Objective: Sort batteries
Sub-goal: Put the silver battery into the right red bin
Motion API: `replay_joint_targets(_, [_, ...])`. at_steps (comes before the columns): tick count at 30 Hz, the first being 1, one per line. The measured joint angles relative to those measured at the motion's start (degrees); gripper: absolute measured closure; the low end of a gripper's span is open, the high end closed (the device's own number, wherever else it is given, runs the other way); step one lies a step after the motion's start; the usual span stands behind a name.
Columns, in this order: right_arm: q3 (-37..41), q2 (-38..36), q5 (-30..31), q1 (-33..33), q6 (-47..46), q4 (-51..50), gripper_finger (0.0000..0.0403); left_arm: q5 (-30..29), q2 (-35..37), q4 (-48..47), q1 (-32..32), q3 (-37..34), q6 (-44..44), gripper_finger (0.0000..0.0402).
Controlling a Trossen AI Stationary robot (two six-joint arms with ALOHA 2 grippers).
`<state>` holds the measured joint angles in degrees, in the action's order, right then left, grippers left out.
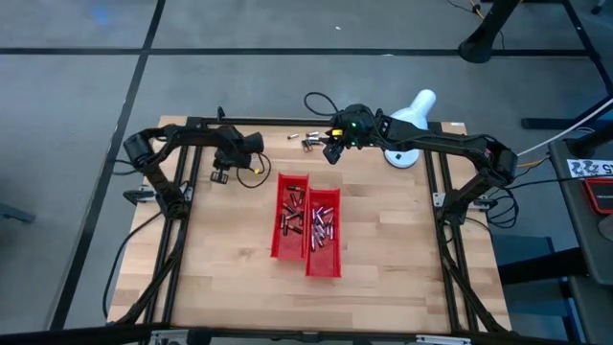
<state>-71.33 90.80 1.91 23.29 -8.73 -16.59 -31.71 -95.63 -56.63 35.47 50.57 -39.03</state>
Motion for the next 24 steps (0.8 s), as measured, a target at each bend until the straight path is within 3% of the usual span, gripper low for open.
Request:
replay_joint_targets(6, [0.0, 0.0, 0.0, 0.0, 0.0, 0.0, 0.0263, 3.6, 9.6, -1.3, 0.1, 0.0, 6.1, 0.0363])
replay_joint_targets(9, [0.0, 0.0, 0.0, 0.0, 0.0, 0.0, 0.0263, 12.9, 15.6, -0.5, 0.1, 0.0, 9.2, 0.0359])
replay_joint_targets(15, [0.0, 0.0, 0.0, 0.0, 0.0, 0.0, 0.0263, 42.6, 26.3, 6.3, 0.1, 0.0, 16.2, 0.0362])
replay_joint_targets(17, [0.0, 0.0, 0.0, 0.0, 0.0, 0.0, 0.0263, 50.0, 28.7, 11.5, 0.1, 0.0, 18.6, 0.0361])
replay_joint_targets(24, [0.0, -0.4, 0.5, 0.0, 0.0, -0.9, 0.0263, 58.6, 30.0, 27.4, -2.2, 0.0, 26.6, 0.0360])
